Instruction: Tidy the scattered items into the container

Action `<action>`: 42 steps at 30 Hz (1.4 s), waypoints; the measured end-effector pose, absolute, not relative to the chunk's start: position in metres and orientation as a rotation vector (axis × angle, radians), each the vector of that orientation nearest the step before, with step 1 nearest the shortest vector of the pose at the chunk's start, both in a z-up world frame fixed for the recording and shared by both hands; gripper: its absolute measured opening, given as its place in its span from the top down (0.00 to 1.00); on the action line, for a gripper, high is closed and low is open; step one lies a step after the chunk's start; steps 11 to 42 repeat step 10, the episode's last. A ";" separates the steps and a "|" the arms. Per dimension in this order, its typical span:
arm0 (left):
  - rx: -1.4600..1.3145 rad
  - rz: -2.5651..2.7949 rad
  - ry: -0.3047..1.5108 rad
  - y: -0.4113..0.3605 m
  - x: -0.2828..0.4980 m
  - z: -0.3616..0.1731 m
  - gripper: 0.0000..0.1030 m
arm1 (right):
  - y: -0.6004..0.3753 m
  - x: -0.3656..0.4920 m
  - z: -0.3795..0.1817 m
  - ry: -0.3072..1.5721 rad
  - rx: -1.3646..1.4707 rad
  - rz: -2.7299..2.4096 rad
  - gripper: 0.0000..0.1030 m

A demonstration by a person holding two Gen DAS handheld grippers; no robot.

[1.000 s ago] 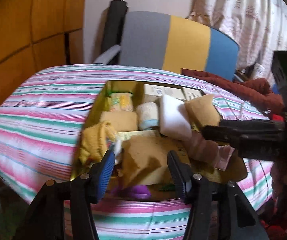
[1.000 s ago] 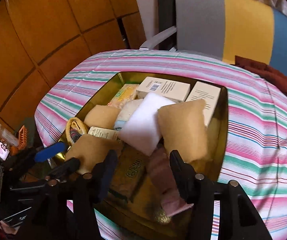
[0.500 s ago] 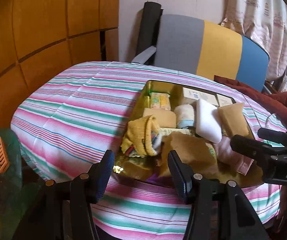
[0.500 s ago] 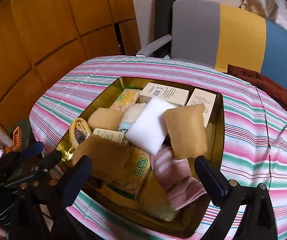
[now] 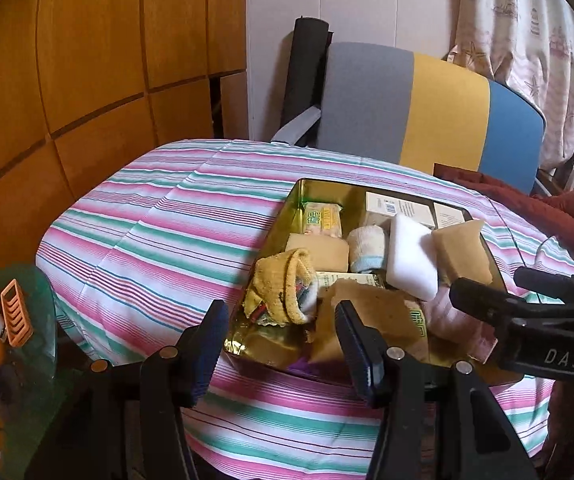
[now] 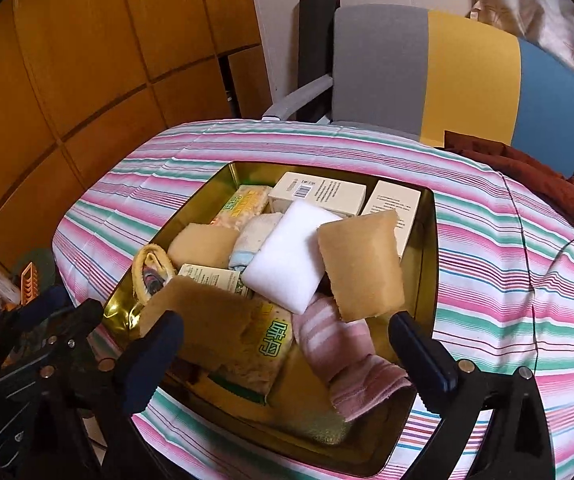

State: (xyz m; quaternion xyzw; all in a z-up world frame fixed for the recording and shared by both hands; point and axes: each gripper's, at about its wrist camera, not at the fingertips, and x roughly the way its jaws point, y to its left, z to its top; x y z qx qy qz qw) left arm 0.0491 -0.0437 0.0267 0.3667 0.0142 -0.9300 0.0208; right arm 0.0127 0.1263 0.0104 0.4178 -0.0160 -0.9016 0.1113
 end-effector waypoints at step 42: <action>1.144 -2.885 0.016 -0.031 0.046 0.026 0.51 | 0.134 0.011 0.010 -0.068 1.217 -2.664 0.00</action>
